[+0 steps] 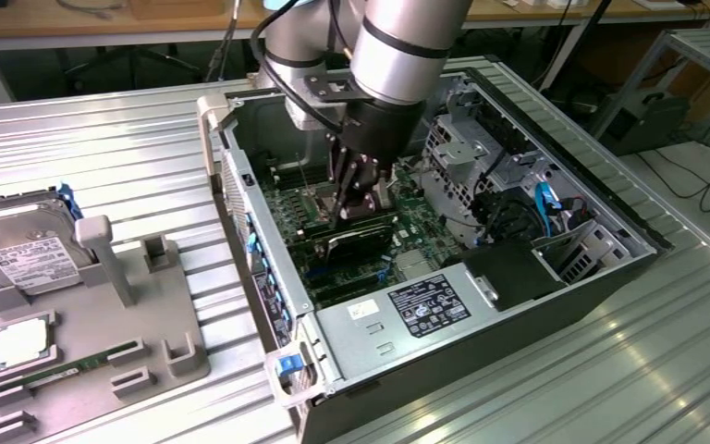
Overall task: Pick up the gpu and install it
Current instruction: 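Press down on the gpu until it lock into place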
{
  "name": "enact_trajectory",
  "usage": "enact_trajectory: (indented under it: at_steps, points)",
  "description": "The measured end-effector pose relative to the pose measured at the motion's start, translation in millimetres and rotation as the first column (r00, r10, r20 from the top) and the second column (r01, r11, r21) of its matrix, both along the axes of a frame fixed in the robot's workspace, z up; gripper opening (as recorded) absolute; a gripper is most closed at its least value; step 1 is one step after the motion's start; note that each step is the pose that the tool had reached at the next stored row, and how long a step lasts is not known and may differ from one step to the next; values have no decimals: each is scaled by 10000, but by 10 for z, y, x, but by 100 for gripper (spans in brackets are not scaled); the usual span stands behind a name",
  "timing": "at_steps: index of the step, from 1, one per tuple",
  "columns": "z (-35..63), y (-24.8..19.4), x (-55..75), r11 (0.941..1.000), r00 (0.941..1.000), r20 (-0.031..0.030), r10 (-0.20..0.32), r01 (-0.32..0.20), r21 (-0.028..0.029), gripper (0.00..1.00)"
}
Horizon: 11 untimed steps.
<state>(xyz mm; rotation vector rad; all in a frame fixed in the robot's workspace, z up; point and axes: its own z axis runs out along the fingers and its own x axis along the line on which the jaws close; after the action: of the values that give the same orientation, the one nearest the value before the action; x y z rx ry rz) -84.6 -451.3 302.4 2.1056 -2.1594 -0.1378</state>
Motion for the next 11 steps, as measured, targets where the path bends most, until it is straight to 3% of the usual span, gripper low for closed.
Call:
enact_trajectory:
  at_steps: [2, 6, 11]
  points:
    - [0, 0, 0, 10000, 9998, -198, 0, 0, -2, 11]
    - [0, 0, 0, 10000, 9988, -482, 0, 0, -2, 11]
    - [0, 0, 0, 10000, 9958, -912, 1, -1, -1, 11]
